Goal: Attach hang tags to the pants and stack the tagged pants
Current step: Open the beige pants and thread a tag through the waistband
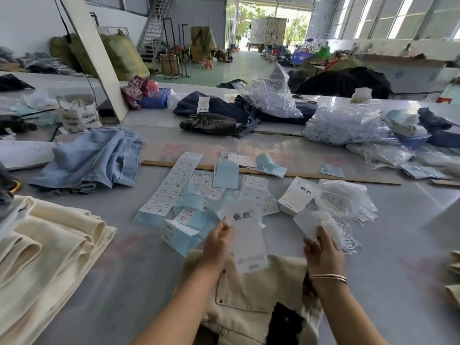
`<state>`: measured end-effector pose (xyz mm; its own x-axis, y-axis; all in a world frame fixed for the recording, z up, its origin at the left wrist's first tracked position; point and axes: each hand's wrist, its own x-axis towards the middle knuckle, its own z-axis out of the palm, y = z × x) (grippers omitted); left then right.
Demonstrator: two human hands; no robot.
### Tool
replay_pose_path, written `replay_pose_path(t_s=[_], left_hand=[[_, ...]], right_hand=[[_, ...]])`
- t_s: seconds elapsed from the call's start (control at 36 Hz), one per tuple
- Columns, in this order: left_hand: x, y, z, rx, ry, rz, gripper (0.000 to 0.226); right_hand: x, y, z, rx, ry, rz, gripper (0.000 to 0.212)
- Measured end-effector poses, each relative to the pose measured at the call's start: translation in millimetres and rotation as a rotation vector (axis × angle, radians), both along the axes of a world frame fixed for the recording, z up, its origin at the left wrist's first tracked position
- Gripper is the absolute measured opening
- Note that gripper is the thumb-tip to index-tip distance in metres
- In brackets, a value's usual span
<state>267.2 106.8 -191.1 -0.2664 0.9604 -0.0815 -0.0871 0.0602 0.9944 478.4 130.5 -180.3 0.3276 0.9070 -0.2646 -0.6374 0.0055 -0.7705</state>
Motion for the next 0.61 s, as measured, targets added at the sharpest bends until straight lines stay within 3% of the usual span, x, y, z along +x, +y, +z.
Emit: replay_pose_path(t_s=[0.08,0.19,0.25,0.36,0.47,0.61], left_hand=[[3,-7,4,0.013,-0.158,0.144,0.015],[23,-26,-6,-0.055,-0.101,0.148,0.018],[30,-37,-18,-0.113,-0.017,0.125,0.02],[39,-52,-26,-0.064,0.362,0.086,0.017],[42,-53,-20,-0.005,0.354,0.133,0.016],[45,-54,-14,0.018,0.287,0.177,0.017]], right_hand=[[-9,-21,9,0.122,-0.155,0.025,0.015],[-34,-50,6,0.374,-0.626,-0.001,0.013],[-47,-58,-2,0.481,-0.853,-0.031,0.014],[-63,-61,-27,0.63,-1.192,-0.099,0.014],[-63,-63,-36,0.661,-1.361,-0.114,0.034],[-61,-66,-31,0.672,-1.371,-0.126,0.05]])
